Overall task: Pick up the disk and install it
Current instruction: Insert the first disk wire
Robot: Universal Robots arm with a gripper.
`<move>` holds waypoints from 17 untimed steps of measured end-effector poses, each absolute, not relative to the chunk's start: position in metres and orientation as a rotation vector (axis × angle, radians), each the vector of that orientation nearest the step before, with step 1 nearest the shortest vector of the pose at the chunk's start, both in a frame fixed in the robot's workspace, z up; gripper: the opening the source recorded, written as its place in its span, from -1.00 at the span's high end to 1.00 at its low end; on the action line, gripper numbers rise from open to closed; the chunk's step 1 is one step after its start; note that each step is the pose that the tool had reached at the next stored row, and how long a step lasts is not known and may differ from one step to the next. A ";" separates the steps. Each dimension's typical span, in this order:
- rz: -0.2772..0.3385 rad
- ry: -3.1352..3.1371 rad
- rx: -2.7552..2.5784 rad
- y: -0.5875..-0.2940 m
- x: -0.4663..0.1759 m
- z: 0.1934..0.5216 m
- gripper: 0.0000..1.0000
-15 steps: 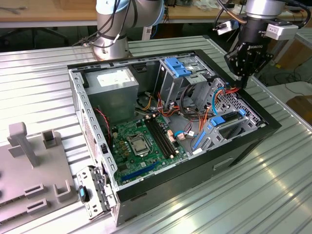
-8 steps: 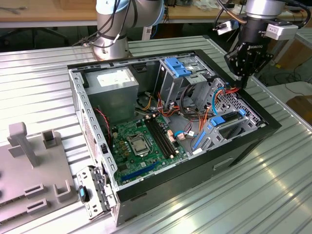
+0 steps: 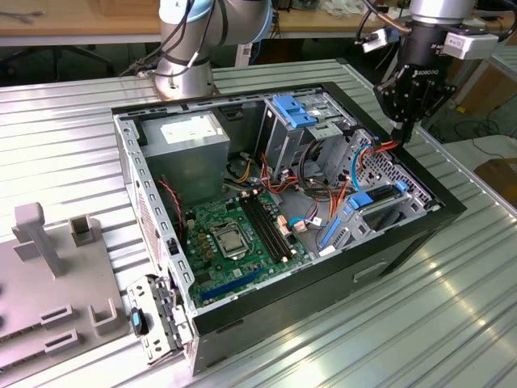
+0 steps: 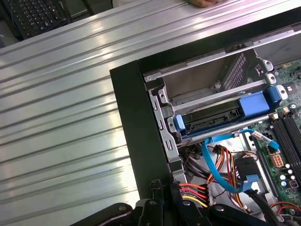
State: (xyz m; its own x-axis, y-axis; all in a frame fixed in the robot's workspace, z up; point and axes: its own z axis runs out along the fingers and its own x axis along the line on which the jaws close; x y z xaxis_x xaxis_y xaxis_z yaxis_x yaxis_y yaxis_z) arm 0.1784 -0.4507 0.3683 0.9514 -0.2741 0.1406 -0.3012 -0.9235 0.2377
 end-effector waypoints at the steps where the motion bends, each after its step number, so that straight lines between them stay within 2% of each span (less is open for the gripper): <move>1: 0.151 -0.439 2.844 -0.451 0.178 0.369 0.65; 10: 0.133 -0.570 2.818 -0.451 0.178 0.379 0.65; 17: 0.082 -0.655 2.954 -0.452 0.178 0.380 0.65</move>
